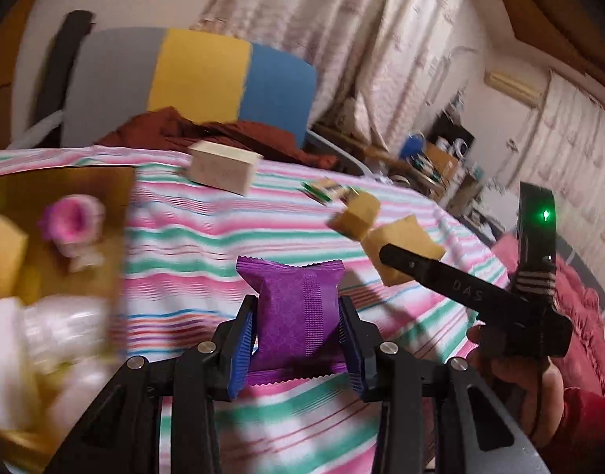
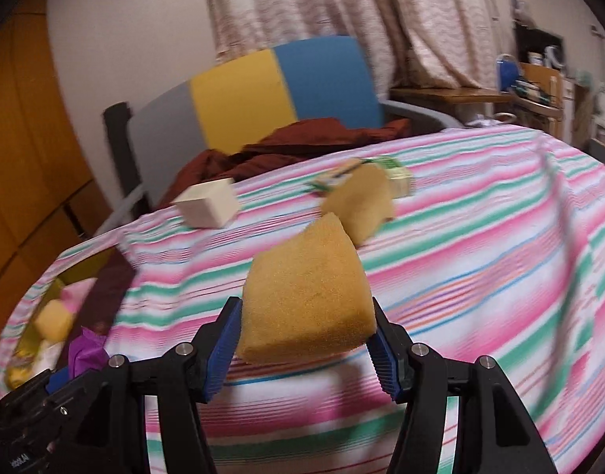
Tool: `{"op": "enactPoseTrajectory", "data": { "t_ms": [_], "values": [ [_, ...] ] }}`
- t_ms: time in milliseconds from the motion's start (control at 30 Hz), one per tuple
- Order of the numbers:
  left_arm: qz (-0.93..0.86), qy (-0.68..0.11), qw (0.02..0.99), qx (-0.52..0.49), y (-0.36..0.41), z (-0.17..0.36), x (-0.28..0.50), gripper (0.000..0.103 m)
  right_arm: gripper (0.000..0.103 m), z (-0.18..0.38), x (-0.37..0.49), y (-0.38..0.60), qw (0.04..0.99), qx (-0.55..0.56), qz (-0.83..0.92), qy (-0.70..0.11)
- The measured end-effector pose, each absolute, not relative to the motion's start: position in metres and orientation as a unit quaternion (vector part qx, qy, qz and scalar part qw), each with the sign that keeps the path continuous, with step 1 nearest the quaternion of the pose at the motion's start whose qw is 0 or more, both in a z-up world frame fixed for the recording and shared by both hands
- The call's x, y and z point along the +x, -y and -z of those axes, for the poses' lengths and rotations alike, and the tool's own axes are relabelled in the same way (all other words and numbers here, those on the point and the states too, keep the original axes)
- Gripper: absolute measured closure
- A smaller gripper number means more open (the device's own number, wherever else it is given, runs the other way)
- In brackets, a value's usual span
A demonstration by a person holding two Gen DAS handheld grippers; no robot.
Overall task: Organize objects
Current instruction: 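Carry the purple packet and yellow sponge in both tools over the gold tray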
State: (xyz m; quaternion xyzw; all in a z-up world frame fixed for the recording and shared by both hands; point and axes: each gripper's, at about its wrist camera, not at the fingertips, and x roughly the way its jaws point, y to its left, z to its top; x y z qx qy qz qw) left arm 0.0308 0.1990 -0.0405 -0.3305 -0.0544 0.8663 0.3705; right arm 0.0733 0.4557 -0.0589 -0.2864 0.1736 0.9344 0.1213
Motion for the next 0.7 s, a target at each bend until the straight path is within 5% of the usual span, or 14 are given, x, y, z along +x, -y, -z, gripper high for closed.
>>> {"op": "enactPoseTrajectory", "data": {
  "t_ms": [700],
  "values": [
    [-0.917,0.159,0.187,-0.314,0.001,0.009,-0.046,0.063,0.041,0.022,0.000,-0.221,-0.142,-0.327,-0.932,-0.063]
  ]
}}
